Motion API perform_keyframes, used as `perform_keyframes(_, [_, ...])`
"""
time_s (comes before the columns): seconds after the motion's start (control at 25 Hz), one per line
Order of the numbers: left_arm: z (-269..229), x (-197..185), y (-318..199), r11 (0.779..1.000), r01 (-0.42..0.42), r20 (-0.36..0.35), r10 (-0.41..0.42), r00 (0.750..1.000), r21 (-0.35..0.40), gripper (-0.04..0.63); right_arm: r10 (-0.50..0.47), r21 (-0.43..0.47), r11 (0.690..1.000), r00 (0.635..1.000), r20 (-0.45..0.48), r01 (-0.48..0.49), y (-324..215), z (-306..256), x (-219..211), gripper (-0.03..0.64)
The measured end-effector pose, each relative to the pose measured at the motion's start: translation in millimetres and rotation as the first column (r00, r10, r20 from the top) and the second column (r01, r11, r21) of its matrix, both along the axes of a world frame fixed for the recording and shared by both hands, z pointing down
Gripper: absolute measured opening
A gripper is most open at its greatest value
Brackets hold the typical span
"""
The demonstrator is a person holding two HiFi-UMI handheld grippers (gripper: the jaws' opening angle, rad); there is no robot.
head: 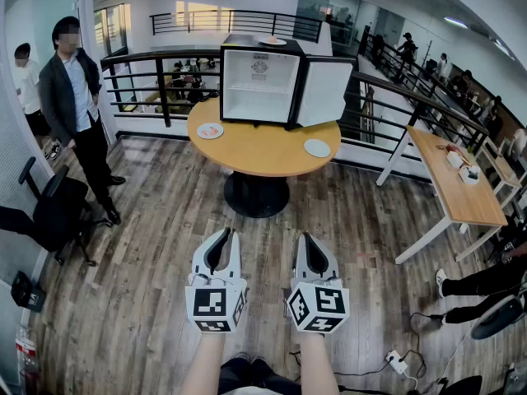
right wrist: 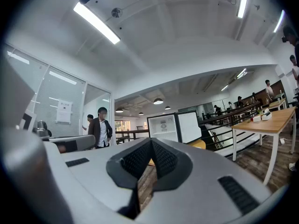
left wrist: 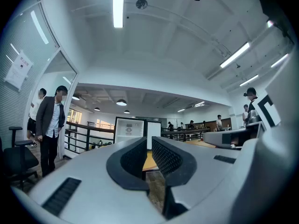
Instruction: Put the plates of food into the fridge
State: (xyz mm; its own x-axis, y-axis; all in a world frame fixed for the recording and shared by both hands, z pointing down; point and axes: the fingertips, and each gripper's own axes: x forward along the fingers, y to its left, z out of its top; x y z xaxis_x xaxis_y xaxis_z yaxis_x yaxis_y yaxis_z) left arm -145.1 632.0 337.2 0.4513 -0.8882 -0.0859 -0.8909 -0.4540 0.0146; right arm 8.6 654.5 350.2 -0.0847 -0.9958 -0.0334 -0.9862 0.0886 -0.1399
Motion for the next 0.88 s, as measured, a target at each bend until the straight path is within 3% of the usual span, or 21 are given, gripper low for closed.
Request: perform_keyframes(0.88, [1, 24, -1, 1.000, -0.001, 0.013, 0.001, 1.000, 0.001, 0.037, -0.019, 0.016, 1.000, 1.000, -0.001, 0.019, 3, 3, 18, 0.012])
